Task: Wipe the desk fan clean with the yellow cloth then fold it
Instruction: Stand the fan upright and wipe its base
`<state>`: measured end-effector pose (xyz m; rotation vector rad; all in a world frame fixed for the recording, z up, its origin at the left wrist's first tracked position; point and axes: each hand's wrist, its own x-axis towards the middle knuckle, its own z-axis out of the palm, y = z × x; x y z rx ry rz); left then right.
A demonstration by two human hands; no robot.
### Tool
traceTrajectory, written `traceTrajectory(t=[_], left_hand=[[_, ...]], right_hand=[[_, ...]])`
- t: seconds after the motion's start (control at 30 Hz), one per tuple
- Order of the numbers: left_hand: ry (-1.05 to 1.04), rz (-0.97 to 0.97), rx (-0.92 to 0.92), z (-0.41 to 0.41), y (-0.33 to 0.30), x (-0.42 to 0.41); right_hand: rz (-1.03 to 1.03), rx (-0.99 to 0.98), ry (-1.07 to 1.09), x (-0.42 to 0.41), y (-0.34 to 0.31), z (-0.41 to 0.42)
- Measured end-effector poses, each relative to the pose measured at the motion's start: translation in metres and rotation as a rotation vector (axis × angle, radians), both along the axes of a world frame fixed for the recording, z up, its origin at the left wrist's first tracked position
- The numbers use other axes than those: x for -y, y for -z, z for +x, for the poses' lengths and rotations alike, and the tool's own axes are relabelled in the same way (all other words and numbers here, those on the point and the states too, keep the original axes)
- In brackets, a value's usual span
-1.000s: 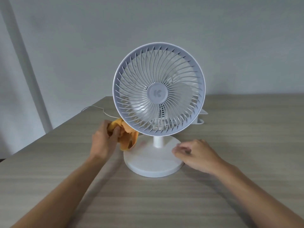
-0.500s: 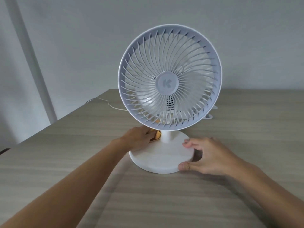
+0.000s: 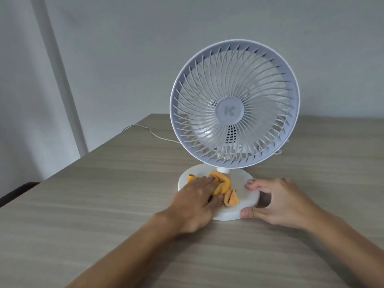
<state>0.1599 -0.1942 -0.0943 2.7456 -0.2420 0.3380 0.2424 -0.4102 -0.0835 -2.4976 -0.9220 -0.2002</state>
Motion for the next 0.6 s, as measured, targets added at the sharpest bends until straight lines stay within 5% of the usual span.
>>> traceTrajectory(t=[0.2,0.3,0.4,0.5,0.6], left_hand=[[-0.032,0.039,-0.067,-0.008,0.002,0.028],[0.004,-0.15,-0.131,-0.013,0.0,0.025],[0.029,-0.324,-0.001,-0.016,-0.006,0.001],[-0.108,-0.403,0.13,-0.009,-0.004,-0.038],[-0.206,-0.33,0.051,-0.003,0.007,-0.063]], right_hand=[[0.066,-0.033,-0.048,0.0,0.004,-0.002],[0.011,-0.135,-0.079,0.004,0.001,-0.002],[-0.07,-0.229,-0.129,0.012,-0.014,-0.012],[-0.065,-0.127,-0.162,0.013,-0.027,-0.03],[0.053,0.102,-0.172,-0.012,-0.021,-0.046]])
